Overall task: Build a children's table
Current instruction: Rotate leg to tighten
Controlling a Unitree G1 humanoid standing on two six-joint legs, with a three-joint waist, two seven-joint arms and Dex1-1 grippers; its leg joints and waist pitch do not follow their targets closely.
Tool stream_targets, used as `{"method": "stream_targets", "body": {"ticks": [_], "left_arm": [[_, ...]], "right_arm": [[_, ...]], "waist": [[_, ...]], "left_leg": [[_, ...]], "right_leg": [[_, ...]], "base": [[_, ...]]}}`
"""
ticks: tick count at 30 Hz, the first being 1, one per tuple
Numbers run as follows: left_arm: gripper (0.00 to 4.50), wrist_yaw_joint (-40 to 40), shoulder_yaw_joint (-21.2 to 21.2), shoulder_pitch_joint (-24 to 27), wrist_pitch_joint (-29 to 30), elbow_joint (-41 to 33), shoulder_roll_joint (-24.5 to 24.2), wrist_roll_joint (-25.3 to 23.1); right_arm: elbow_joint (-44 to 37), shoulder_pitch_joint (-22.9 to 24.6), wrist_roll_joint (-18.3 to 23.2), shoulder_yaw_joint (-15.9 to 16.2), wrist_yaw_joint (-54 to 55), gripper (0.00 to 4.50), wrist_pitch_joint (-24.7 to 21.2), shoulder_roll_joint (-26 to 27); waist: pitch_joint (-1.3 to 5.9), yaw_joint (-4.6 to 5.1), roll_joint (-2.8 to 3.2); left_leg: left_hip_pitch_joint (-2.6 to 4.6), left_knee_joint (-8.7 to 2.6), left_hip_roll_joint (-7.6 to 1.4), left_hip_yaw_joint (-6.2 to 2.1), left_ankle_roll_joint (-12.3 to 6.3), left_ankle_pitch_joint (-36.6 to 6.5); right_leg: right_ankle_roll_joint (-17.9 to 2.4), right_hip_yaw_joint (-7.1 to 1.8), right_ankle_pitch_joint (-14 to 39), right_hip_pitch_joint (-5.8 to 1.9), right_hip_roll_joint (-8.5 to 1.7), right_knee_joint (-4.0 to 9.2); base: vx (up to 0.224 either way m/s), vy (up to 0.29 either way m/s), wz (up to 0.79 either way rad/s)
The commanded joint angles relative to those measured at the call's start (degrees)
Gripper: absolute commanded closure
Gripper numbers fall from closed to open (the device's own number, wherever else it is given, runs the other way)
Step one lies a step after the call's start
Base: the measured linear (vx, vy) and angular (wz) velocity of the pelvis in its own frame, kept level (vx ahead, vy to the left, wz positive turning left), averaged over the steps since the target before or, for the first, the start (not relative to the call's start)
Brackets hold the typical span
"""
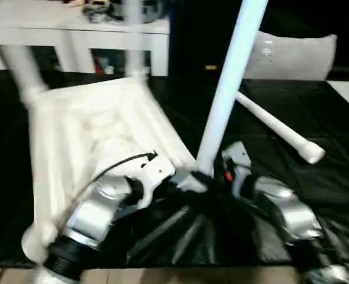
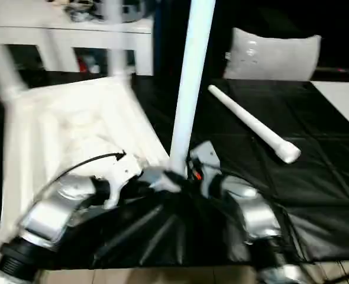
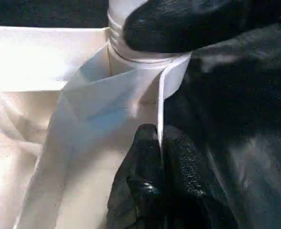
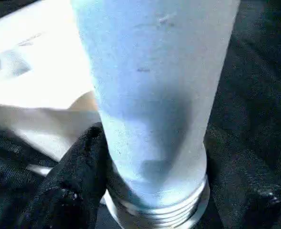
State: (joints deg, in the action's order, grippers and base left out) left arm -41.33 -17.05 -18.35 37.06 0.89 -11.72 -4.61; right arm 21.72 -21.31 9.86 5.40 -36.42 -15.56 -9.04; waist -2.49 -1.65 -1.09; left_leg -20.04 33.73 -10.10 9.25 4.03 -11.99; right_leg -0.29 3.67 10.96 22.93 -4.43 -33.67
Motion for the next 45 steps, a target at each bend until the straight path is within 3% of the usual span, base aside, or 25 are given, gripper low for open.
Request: {"method": "stream_targets", "body": {"ticks": [1,2,5,8,10,12,15,21,25,30,35,40,45], "left_arm": [[4.5,4.0,-0.9,-1.0,0.2,-2.3,4.7,0.5],[4.5,7.6,-1.6,-1.8,0.3,-1.9,7.4,-0.7],[4.5,7.7,-3.4,-2.2,0.2,-1.9,7.9,-1.4],[4.5,7.1,-4.1,-2.1,-0.6,-1.6,6.4,-2.2],[4.5,6.8,-4.1,-2.2,-1.2,-1.2,5.4,-2.6],[4.5,6.1,-3.7,-2.4,-2.2,-0.2,3.7,-3.0],[4.5,4.8,-3.4,-2.9,-3.4,0.9,2.0,-2.8],[4.5,-5.3,-5.4,-3.4,-8.5,2.9,-5.1,-0.6],[4.5,-10.5,-7.2,-3.7,-11.9,3.7,-8.4,-0.3],[4.5,-19.9,-10.4,-3.9,-16.8,4.4,-13.2,1.1],[4.5,-26.4,-12.3,-4.7,-20.9,4.9,-16.2,2.0],[4.5,-29.7,-13.5,-5.9,-23.1,6.3,-17.7,1.5],[4.5,-31.5,-13.9,-6.5,-24.8,7.0,-18.0,1.6]], "right_arm": [[4.6,-1.0,-0.3,0.5,4.5,1.84,-3.1,3.2],[6.7,-2.2,-2.3,0.5,7.7,1.84,-1.9,4.1],[7.3,-2.1,-2.4,-0.2,8.4,1.84,-0.2,4.0],[5.9,-1.2,-1.7,-1.1,7.5,1.14,0.5,3.5],[4.6,-0.5,-1.7,-1.1,6.5,1.07,1.5,2.6],[2.6,0.7,-2.1,-0.9,4.4,0.72,3.6,0.7],[0.4,1.9,-1.4,-0.3,0.2,0.53,5.8,-1.9],[-5.0,3.9,1.6,-0.2,-13.6,0.09,10.0,-10.3],[-6.9,4.1,3.5,0.2,-20.0,0.09,9.5,-13.8],[-7.3,3.2,3.9,2.2,-27.5,0.09,9.6,-18.2],[-6.8,2.4,1.4,5.1,-31.5,0.09,12.4,-20.2],[-6.8,2.2,0.2,8.3,-35.3,0.09,13.8,-20.8],[-5.6,1.3,0.7,8.8,-36.3,0.09,13.5,-20.1]], "waist": [[1.71,-0.35,-0.04],[1.81,-0.36,-0.03],[2.13,-0.65,0.17],[2.33,-1.12,0.09],[2.52,-1.49,0.14],[2.78,-2.24,0.12],[2.87,-2.66,0.31],[2.72,-3.33,0.36],[2.63,-3.56,0.46],[3.09,-4.1,0.47],[3.09,-4.81,0.36],[2.77,-4.81,0.09],[2.71,-4.74,-0.08]], "left_leg": [[-0.46,-5.3,-2.6,-1.5,-0.81,-19.7],[-0.48,-5.28,-2.63,-1.45,-0.81,-19.1],[-0.7,-5.22,-2.68,-1.2,-1.26,-16.1],[-0.49,-4.96,-2.69,-0.74,-2.52,-14.0],[-0.46,-4.81,-2.65,-0.57,-3.05,-11.6],[-0.6,-4.5,-2.58,-0.38,-4.35,-7.1],[-0.59,-4.28,-2.63,-0.26,-5.4,-5.2],[-0.43,-4.46,-2.78,-0.21,-5.35,-8.2],[-0.14,-4.67,-2.93,-0.27,-4.88,-10.0],[0.13,-4.18,-3.01,-0.09,-5.34,-6.6],[0.3,-4.12,-3.06,-0.03,-5.21,-6.6],[0.17,-4.33,-3.08,-0.06,-3.96,-9.8],[0.08,-4.56,-3.14,-0.25,-2.83,-11.3]], "right_leg": [[-6.2,-2.18,29.5,-1.82,-3.85,5.73],[-6.9,-2.25,28.1,-1.9,-3.93,5.56],[-8.2,-2.46,21.9,-2.31,-3.97,5.05],[-9.9,-2.64,17.1,-2.31,-3.78,4.68],[-10.8,-2.68,14.5,-2.43,-3.81,4.41],[-11.6,-2.6,8.8,-2.77,-3.72,3.79],[-12.7,-2.45,5.6,-2.97,-3.63,3.44],[-12.3,-2.46,9.9,-3.02,-3.74,3.82],[-11.5,-2.47,13.0,-2.89,-3.72,4.03],[-14.2,-2.53,6.2,-2.86,-3.66,2.98],[-14.8,-2.54,6.4,-2.87,-3.82,2.78],[-13.5,-2.64,11.4,-2.79,-3.96,3.17],[-11.2,-2.65,17.4,-2.77,-4.21,3.65]], "base": [[0.0,0.0,0.0],[0.0,0.0,0.0],[0.0,0.0,0.0],[0.0,0.0,0.0],[0.0,0.0,0.0],[0.0,0.0,0.0],[0.0,0.0,0.0],[0.0,0.0,0.0],[0.0,0.0,0.0],[0.0,0.0,0.0],[0.0,0.0,0.0],[0.0,0.0,0.0],[0.0,0.0,0.0]]}}
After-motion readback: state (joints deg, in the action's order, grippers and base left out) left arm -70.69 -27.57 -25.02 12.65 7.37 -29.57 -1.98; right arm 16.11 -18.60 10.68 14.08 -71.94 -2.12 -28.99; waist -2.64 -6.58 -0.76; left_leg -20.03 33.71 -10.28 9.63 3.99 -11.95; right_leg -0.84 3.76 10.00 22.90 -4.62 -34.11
